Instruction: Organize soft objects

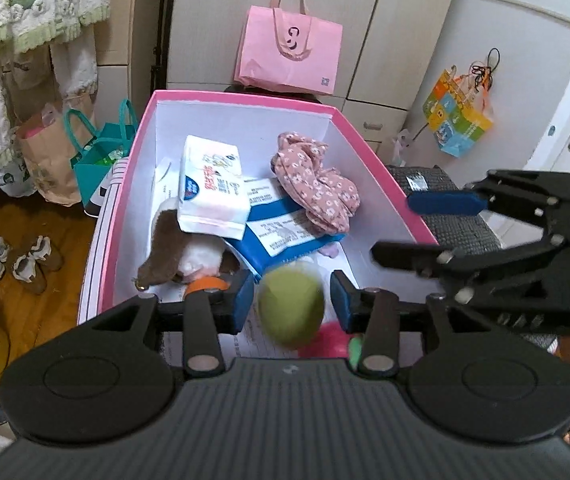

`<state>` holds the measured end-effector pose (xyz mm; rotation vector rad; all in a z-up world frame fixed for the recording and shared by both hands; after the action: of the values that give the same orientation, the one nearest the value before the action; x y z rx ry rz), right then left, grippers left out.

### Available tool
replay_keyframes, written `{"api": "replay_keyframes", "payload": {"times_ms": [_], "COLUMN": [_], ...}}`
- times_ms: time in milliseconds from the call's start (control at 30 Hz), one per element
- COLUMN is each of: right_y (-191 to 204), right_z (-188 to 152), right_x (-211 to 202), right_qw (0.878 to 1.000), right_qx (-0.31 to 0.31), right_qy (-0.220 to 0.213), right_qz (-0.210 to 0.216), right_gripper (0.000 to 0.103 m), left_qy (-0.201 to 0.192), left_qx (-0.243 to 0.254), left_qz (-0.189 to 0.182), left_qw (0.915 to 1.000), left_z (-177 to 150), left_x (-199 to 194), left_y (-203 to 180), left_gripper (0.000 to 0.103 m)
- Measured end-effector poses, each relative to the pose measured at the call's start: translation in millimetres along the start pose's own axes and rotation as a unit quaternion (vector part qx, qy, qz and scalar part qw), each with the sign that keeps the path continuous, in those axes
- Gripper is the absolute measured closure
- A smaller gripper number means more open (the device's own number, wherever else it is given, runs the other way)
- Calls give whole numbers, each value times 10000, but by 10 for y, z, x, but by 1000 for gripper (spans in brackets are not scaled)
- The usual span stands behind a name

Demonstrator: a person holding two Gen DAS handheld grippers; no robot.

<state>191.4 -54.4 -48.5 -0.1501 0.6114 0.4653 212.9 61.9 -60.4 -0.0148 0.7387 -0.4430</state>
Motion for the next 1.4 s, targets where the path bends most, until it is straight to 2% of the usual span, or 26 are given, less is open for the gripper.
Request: {"api": "replay_keyframes", "payload": {"times_ms": [67, 133, 233, 300, 367, 433, 567, 633, 767, 867, 933, 1067, 1267, 1400], "right_y": [-43, -72, -70, -53, -31, -15, 17, 21, -23, -20, 6, 14, -7, -35], "right_z": [-6, -15, -29, -45, -58, -72, -88, -96, -89, -103, -135, -207, -302, -389], "right_x": [-81, -170, -266, -298, -326, -359, -452, -515, -664, -781, -854, -984, -1210, -1342], "right_qw": [9998, 9994, 9991, 9991, 9990, 9988, 9984, 9983, 9961, 9930, 9923, 9908, 9875, 9844], "right_qx": [169, 293, 345, 347, 368, 412, 517, 560, 801, 778, 639, 739, 1092, 1229], "right_qy": [-105, -195, -250, -234, -187, -137, -81, -101, -119, -101, -86, 16, -11, -85], "right_qz": [4, 41, 67, 94, 163, 207, 216, 133, -352, -880, -1054, -1138, -1137, -1255], "right_gripper": [43, 41, 34, 33, 30, 27, 20, 14, 3, 3, 2, 3, 3, 3], "left_qy": [34, 21, -24, 10, 94, 197, 487, 649, 604, 511, 489, 572, 370, 282], "left_qx": [31, 115, 339, 452, 527, 612, 592, 478, 405, 330, 255, 575, 568, 590], "left_qz": [3, 94, 295, 348, 409, 494, 787, 880, 871, 794, 795, 820, 946, 1199], "left_qw": [10000, 9999, 9990, 9984, 9977, 9967, 9939, 9928, 9935, 9950, 9953, 9933, 9932, 9906], "left_z": [-12, -28, -25, -20, -12, -2, 20, 32, 11, -17, -37, -69, -89, -127], "left_x": [-1, -20, -56, -92, -135, -180, -308, -376, -546, -655, -700, -752, -885, -922], "left_y": [-20, -55, -129, -169, -195, -215, -245, -265, -326, -383, -416, -576, -762, -867], "left_gripper": [56, 46, 40, 34, 28, 17, 12, 5, 5, 5, 5, 5, 5, 2]}}
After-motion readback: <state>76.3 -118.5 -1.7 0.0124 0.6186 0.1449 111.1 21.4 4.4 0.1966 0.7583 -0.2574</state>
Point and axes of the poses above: each gripper's, at about its wrist camera, not at the fingertips, and x roughly the way its jaws point, y to its left, z to its top, the point moved 4 cm from there along x, roughly the way its jaws point, and after that the axes turned 4 degrees about x, right-handed, at the moved point
